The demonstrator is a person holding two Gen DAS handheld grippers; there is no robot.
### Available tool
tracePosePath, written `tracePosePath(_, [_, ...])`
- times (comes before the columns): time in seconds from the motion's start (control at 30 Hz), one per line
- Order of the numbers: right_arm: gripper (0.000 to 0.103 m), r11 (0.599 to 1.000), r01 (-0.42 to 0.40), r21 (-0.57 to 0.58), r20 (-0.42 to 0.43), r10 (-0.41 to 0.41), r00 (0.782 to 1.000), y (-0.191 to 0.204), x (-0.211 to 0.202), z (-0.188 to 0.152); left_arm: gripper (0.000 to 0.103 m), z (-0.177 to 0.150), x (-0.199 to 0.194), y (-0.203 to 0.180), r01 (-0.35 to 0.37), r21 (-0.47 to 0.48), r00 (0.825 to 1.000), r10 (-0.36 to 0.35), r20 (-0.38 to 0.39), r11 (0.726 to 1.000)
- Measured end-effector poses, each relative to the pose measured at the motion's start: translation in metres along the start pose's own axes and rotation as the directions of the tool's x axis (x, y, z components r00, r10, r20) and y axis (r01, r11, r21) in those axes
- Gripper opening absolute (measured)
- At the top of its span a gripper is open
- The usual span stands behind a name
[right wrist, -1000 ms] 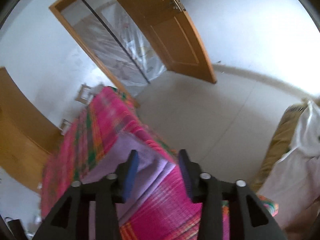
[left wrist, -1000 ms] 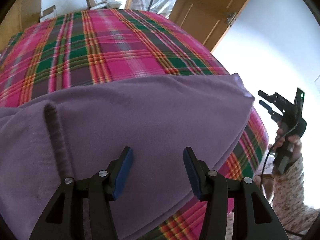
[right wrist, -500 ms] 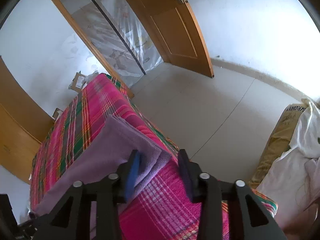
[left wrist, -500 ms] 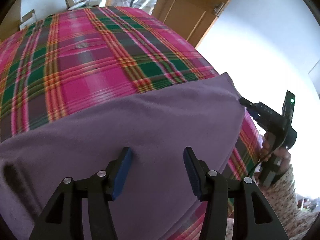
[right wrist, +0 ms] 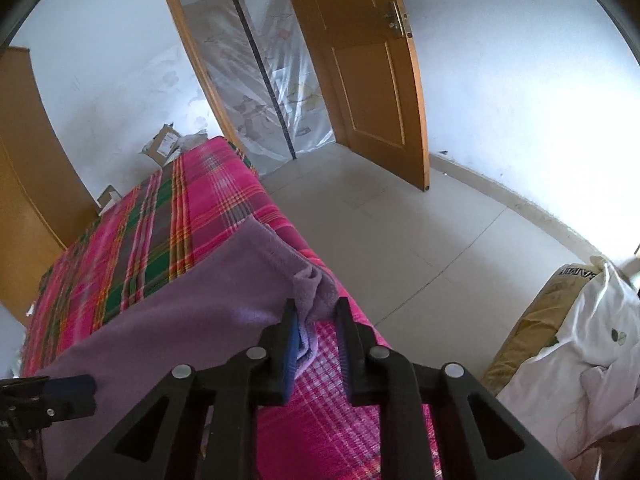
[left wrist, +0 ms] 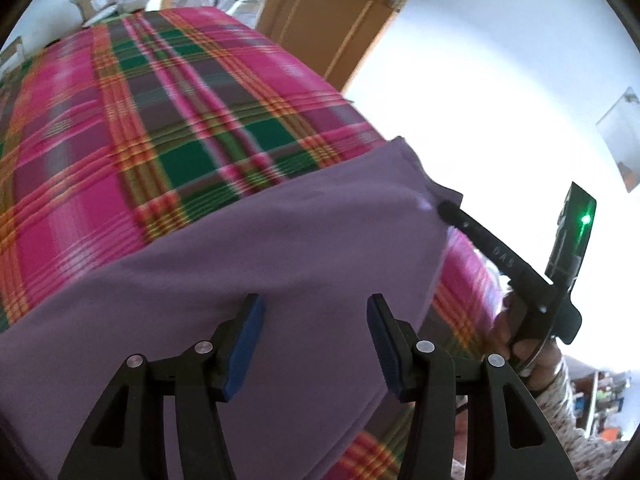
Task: Fold clothes
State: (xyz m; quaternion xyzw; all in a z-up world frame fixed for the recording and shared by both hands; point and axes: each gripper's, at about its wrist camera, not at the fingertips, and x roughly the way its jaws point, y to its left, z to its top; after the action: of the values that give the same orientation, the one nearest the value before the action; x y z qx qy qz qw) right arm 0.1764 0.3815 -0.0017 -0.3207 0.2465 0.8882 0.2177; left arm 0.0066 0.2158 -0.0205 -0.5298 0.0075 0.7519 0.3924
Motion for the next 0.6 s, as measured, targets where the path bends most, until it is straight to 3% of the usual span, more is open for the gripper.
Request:
tracePosePath(0.23, [0.013,0.993,-0.109,-0.039,0.076,0.111,0.991,0.009,-0.019,0.006,0.055,0.000,0.006,-0.010,0.012,0.003,1.000,-0.012,0.000,1.000])
tracePosePath(0.47, [0.013,0.960,-0.225,-0.164,0.118,0.246,0.962,0.047,-0.045,0.005,0.055,0.001,0.006,-0.011,0.051,-0.011,0.999,-0.051,-0.007,0.999])
tracePosePath(0.6, [0.013,0.940,-0.249,-0.233,0.121,0.282,0.952,0.069,-0.053,0.004,0.055,0.001,-0.002,0.000,0.130,-0.082,0.991,-0.130,0.006,0.988])
